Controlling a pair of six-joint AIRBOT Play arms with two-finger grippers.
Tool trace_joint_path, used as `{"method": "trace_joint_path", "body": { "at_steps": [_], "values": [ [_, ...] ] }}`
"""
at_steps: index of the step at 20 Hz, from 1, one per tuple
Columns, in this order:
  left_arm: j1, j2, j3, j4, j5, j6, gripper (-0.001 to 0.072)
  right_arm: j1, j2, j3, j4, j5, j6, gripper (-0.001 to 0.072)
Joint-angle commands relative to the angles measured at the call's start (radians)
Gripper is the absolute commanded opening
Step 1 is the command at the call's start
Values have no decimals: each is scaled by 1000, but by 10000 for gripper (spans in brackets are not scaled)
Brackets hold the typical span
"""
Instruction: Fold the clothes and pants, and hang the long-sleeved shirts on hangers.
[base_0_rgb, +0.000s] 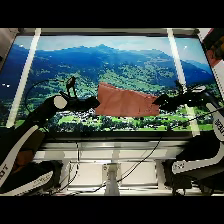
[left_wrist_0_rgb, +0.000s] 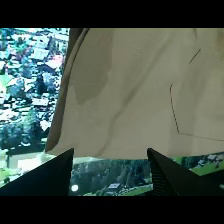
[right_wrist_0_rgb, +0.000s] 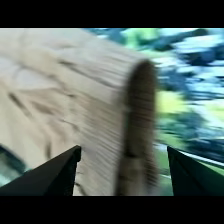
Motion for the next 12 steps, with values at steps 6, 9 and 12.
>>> {"method": "trace_joint_path", "body": {
  "at_steps": [6,9,12],
  "values": [
    [10,1,1,0,12,1,539,205,-47,2,25,-148,-6,29],
    [29,2,1,0,53,160,380,206,-11,2,38,-182,-5,22],
    [41,42,2,0,141,253,342,146,99,2,30,-272,52,22]
  ]
}}
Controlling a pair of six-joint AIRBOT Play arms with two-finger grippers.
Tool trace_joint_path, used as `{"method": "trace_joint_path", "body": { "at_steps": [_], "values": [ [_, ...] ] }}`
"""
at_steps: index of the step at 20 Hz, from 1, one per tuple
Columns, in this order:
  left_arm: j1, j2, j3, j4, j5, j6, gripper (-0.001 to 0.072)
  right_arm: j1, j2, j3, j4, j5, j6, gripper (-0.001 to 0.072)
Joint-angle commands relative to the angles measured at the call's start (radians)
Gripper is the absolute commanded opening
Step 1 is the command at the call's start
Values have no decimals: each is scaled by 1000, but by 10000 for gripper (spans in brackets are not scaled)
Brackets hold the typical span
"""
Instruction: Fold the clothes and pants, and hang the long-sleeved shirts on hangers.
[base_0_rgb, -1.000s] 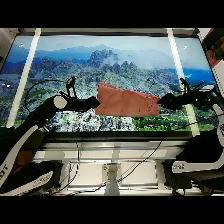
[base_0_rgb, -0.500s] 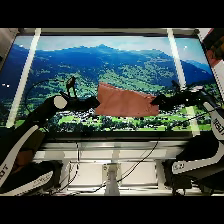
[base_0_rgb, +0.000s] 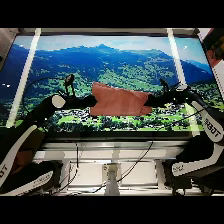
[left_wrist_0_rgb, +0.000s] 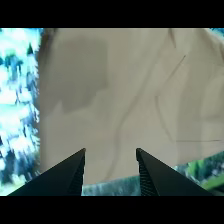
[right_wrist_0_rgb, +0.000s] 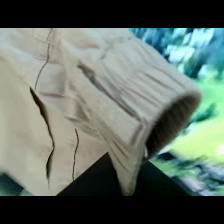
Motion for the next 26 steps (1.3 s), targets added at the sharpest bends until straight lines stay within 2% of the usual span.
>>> {"method": "trace_joint_path", "body": {
  "at_steps": [1,4,5,6,7,10,13,17,19,21,22,23,24,25,26],
  "values": [
    [21,56,1,0,122,113,340,-61,123,2,25,-121,74,22],
    [77,174,1,37,255,116,329,-184,256,2,3,-224,125,22],
    [103,217,1,80,269,116,208,-235,296,2,-23,-239,153,22],
    [135,265,1,141,266,116,45,-285,328,2,-55,-243,188,22],
    [166,309,1,191,259,115,13,-343,359,2,-95,-239,229,22],
    [298,430,1,226,206,112,12,-516,434,2,-227,-223,362,22],
    [455,497,1,276,80,111,12,-706,498,2,-381,-158,524,22],
    [610,507,1,431,-138,112,12,-920,529,2,-738,105,770,21],
    [632,507,1,497,-154,112,13,-983,529,2,-818,194,792,22],
    [633,507,0,502,-153,112,13,-1011,529,2,-814,209,792,23],
    [632,507,0,502,-153,112,13,-1012,529,2,-814,212,792,48],
    [633,507,0,502,-153,112,13,-1012,529,2,-811,215,792,206],
    [633,507,0,502,-153,112,13,-1012,529,2,-806,215,792,497],
    [633,507,0,502,-153,112,13,-1012,529,2,-802,215,790,719],
    [633,507,0,502,-153,112,13,-1012,529,2,-801,217,787,688]
  ]
}}
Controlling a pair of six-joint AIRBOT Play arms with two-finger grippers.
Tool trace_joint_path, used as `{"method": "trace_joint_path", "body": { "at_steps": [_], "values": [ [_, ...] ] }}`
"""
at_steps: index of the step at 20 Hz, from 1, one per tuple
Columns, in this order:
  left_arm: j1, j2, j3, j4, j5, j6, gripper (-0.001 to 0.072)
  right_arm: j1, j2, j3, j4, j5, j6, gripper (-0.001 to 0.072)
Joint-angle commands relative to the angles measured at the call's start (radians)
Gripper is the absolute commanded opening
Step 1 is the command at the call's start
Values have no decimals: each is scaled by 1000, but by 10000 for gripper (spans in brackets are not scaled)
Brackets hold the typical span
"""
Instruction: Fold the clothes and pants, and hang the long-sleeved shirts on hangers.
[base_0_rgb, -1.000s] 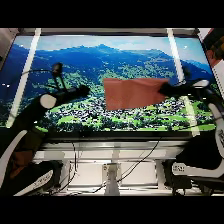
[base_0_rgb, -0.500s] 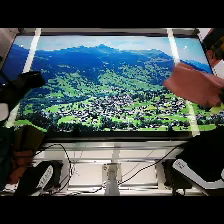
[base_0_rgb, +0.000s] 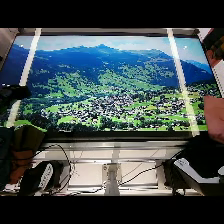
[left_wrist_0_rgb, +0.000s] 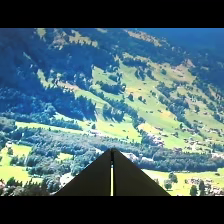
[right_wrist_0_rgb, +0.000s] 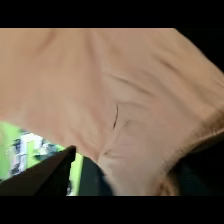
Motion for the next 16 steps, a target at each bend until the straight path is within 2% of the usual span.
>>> {"method": "trace_joint_path", "body": {
  "at_steps": [1,5,8,12,16],
  "values": [
    [8,2,0,19,-13,0,13,-16,2,0,-22,39,10,688],
    [8,2,0,19,-13,0,13,-16,2,0,-19,35,8,687],
    [8,2,0,19,-13,0,13,10,35,0,-1,-37,0,687],
    [8,2,0,19,-13,0,13,171,136,0,108,-270,-9,680],
    [8,2,0,19,-13,0,13,420,242,0,135,-485,-108,680]
  ]
}}
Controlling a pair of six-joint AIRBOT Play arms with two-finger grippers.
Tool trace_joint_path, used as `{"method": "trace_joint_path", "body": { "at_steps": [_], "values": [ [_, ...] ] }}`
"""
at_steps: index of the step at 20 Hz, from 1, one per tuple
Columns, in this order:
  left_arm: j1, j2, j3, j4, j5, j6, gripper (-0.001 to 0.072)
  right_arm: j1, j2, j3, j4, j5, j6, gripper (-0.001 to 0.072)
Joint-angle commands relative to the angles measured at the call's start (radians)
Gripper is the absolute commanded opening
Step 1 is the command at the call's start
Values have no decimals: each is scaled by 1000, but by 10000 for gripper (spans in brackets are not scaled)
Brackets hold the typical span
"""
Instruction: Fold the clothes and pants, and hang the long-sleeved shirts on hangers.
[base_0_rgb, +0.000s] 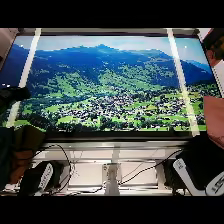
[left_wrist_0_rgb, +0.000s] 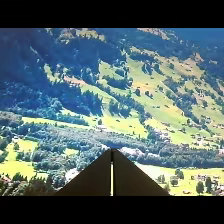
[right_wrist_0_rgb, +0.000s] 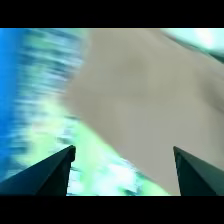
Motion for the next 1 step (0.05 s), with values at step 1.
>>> {"method": "trace_joint_path", "body": {
  "at_steps": [1],
  "values": [
    [0,1,0,0,0,0,13,204,87,0,30,-205,-63,680]
  ]
}}
